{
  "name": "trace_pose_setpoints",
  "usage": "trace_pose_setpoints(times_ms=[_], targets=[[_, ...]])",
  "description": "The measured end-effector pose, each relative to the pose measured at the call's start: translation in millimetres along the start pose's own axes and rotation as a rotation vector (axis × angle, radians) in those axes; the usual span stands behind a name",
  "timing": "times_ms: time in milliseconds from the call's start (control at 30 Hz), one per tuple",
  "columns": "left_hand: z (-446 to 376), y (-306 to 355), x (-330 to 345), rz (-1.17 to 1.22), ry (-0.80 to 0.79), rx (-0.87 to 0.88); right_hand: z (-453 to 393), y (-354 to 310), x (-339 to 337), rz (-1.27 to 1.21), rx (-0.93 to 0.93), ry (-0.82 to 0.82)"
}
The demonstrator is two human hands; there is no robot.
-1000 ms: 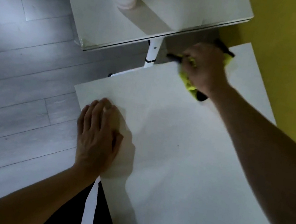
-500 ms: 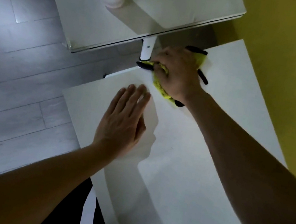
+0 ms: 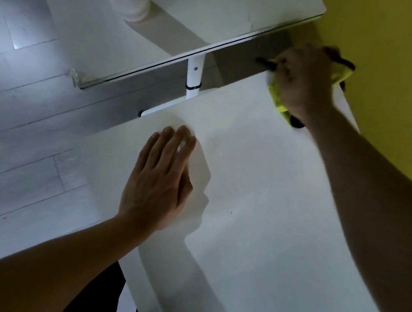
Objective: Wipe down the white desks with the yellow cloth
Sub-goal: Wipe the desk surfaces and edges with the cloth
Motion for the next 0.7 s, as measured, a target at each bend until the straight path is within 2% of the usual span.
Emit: trace_pose_setpoints(times_ms=[100,167,267,333,433,533,700], targets=[[-1.0,-0.3,-0.9,0.003,-0.010,0.002,24.1,-83.1,22.1,0.011,-0.193,-0.071],[-1.4,-1.0,-1.1,-0.004,-0.017,-0.004,44.2,-131.4,33.9,-0.045,-0.288,-0.058],[-2.3,-1.0,-1.6,-0.008,0.000,0.007,51.8,-139.9,34.7,-0.134,-0.323,-0.003],[-2.9,0.0,-2.5,-0.001,0.015,0.026,40.7,-109.7,25.1,-0.125,-0.248,0.052],[-8.5,1.4,-3.3,-0.005,0.018,0.001,20.4,-33.5,5.9,-0.158,0.020,0.179],[-31.4,17.8,-3.7,0.017,-0.017,0.016,8.4,29.7,-3.8,-0.157,0.262,0.230],[-90.7,91.7,16.1,-0.007,-0.092,0.179,-0.7,57.9,-3.3,-0.177,0.461,0.270]])
Point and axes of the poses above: each hand's wrist, its own z-axis away from the middle knuckle, its own x-axis out of the palm, y = z × x, the point moved 8 cm from there along -z, towards the middle knuckle, and after that the axes turned 7 degrees about -y, right-handed, at the moved point
